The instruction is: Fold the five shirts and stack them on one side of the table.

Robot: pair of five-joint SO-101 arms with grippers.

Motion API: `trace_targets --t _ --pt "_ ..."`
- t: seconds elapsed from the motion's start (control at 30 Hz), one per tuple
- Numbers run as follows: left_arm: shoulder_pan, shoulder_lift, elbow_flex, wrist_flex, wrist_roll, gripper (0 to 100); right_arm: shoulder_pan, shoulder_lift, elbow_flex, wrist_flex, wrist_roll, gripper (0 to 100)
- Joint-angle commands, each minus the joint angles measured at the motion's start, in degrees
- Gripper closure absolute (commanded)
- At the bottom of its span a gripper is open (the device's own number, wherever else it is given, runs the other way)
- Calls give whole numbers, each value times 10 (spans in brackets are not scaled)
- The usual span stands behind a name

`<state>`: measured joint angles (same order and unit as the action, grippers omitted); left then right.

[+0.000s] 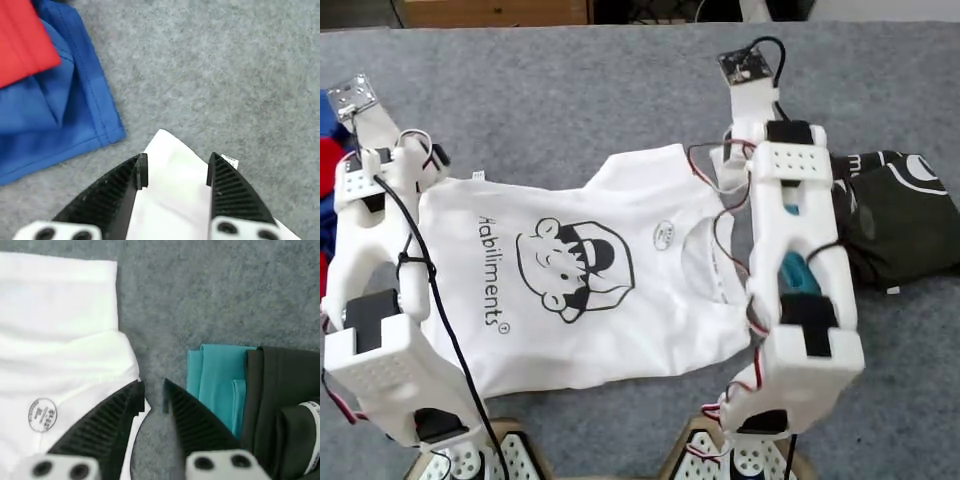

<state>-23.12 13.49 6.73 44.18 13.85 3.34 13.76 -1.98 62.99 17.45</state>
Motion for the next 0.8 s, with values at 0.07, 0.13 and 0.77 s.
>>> trace_targets --t 0.07,0.13,0.77 --pt "-24 -4 -26 -4 -5 784 4 99 -175 14 -18 815" --pt "-33 -4 -18 -4 -5 784 2 154 -250 29 -18 815" --pt "-55 -4 -10 -4 -6 787 -90 593 -879 179 13 815"
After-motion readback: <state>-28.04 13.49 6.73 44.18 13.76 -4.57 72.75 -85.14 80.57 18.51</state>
